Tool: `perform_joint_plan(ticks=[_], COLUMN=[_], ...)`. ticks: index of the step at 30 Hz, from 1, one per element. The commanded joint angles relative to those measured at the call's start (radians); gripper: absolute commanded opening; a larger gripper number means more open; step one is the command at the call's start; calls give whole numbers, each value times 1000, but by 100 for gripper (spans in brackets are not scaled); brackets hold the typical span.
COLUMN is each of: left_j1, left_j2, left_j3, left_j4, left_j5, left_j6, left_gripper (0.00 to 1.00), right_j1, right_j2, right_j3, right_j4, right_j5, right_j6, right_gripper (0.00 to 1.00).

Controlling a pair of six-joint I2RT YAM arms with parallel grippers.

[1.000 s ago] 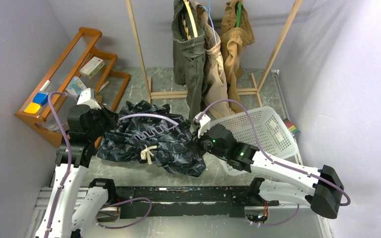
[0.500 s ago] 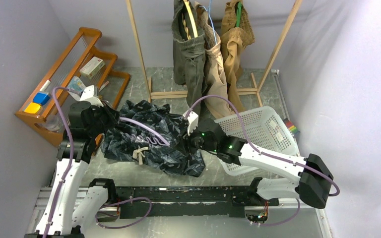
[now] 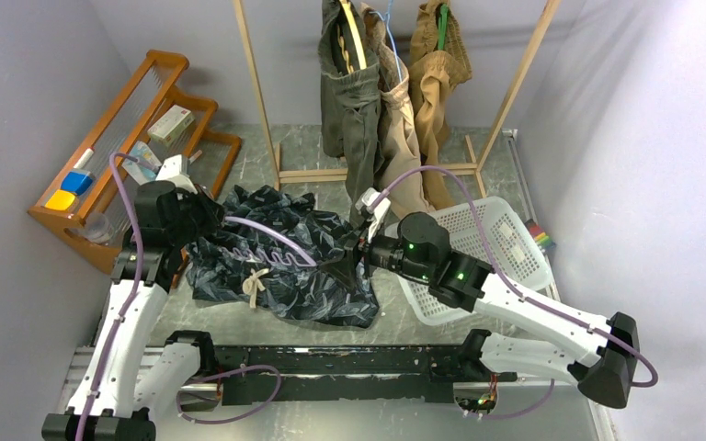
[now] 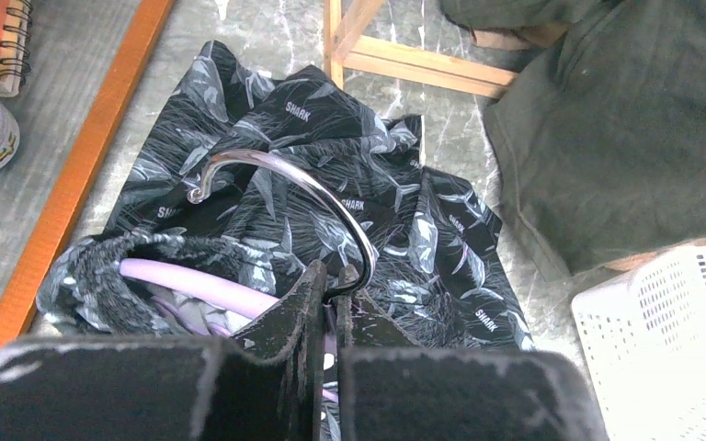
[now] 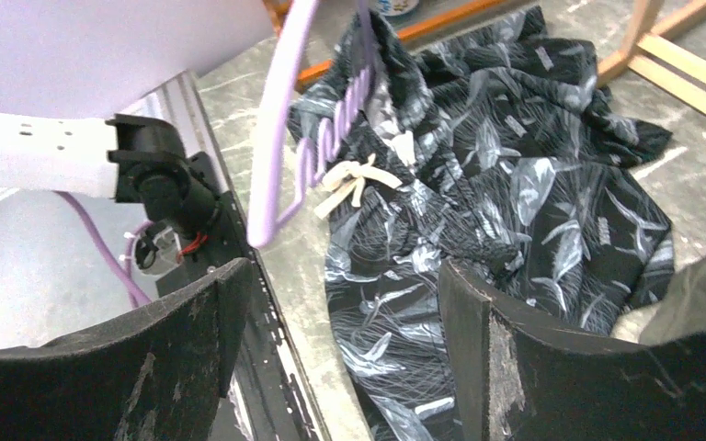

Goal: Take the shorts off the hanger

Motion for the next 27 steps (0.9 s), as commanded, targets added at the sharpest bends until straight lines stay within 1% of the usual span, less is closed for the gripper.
perform_joint_plan(ticks=[1,5,10,12,14,17,21,24,27], left_j1=[9,9,9,9,9,8,8,8,8], left_j2=[12,20,26,35,46,58,53,46,40], left_j3=[28,32,34,35,37,44,46,45,41], left_j4=[50,37,45,46,44,35,29,26,31], left_j5=[39,44,75,89,97,106,110,107,116], left_j6=[19,23,20,20,20,23,30,38,36], left_gripper=[7,7,7,7,7,7,7,7,7], right_j1=[-2,4,44,74,115,177,191,192,191], right_j2=[10,77,193,236,281,335,354,340,322], right_j3=[58,118,204,244,276,316,323,313,295], right_j4=[-9,-30,-90,-99,-112,-136,-133,-115,-98], right_j5=[-109,-183,-129,-91,-20,98,166,213,233], right_j6=[-18,-27,-59,-67,-73,-90,-90,-80,-76], right_gripper=[78,80,80,77,72,59,44,37,23])
